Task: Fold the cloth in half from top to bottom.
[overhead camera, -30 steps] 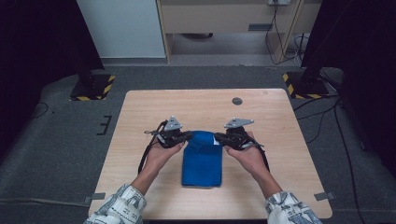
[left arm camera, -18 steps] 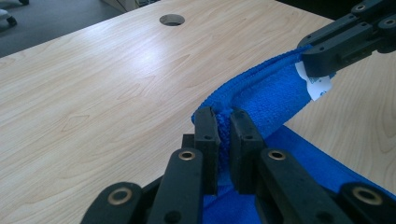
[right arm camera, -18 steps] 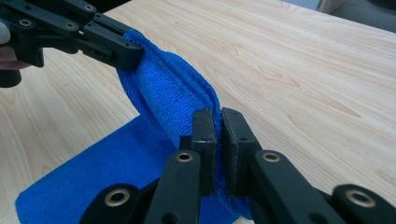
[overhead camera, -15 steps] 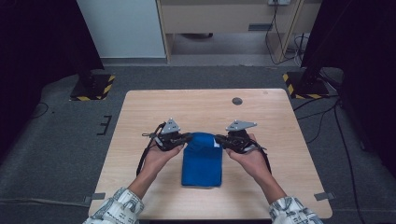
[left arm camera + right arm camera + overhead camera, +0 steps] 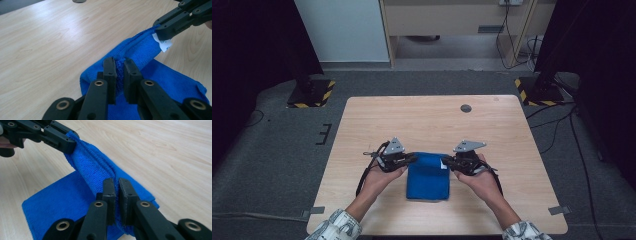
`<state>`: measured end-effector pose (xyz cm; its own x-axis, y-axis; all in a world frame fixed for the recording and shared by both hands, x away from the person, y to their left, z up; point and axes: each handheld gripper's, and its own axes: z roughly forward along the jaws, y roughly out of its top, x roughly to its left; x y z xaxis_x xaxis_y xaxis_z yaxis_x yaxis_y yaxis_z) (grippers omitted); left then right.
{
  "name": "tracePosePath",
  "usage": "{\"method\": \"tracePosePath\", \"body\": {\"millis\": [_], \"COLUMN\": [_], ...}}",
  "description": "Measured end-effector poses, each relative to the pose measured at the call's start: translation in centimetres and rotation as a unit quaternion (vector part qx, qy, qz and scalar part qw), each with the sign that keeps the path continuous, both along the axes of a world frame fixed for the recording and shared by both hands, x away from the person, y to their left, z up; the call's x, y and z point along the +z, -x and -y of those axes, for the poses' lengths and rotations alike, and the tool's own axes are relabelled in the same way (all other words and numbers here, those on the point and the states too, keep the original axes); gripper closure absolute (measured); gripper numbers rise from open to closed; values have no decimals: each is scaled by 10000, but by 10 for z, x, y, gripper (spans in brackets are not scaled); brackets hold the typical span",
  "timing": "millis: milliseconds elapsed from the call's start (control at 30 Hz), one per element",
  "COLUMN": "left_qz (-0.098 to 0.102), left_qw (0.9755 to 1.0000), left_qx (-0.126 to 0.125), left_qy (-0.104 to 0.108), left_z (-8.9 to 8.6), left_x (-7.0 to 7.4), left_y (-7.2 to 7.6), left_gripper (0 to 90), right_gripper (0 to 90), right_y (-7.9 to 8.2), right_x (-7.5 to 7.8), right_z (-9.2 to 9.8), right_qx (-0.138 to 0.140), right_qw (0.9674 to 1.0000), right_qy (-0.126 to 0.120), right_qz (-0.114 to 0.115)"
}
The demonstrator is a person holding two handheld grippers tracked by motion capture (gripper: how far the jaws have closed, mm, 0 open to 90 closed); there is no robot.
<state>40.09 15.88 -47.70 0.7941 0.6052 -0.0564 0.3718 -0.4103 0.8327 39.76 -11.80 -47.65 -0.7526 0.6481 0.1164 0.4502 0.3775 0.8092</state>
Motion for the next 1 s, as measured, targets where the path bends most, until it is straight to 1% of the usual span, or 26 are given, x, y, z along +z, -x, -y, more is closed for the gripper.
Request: {"method": "tracePosePath", "body": {"millis": [267,367,467,667,700,900,1000], "left_qz": [-115,-118,-95,-50,-69,-136,-109], "left_qw": [9999,9997,9998,9999,9999,9997,9996], "left_qx": [-105,-152,-150,-121,-127,-186,-228], "left_qy": [-60,-121,-107,-14,9,78,81], "left_z": [-4,-4,-5,-8,-8,-10,-11], "left_x": [-16,-18,-18,-15,-15,-17,-15], "left_y": [14,17,20,23,24,33,38], "left_gripper": [809,805,805,807,807,804,804], "right_gripper": [845,845,845,845,844,843,843], "right_y": [14,17,19,21,22,26,29], "right_x": [-13,-17,-19,-12,-11,-10,-8], "right_z": [-3,-4,-5,-6,-6,-5,-4], "right_qx": [156,185,207,222,229,253,264], "right_qw": [9998,9997,9996,9997,9996,9996,9996], "right_qy": [85,153,175,136,131,142,96], "right_qz": [-78,-100,-96,-42,-26,-10,19]}}
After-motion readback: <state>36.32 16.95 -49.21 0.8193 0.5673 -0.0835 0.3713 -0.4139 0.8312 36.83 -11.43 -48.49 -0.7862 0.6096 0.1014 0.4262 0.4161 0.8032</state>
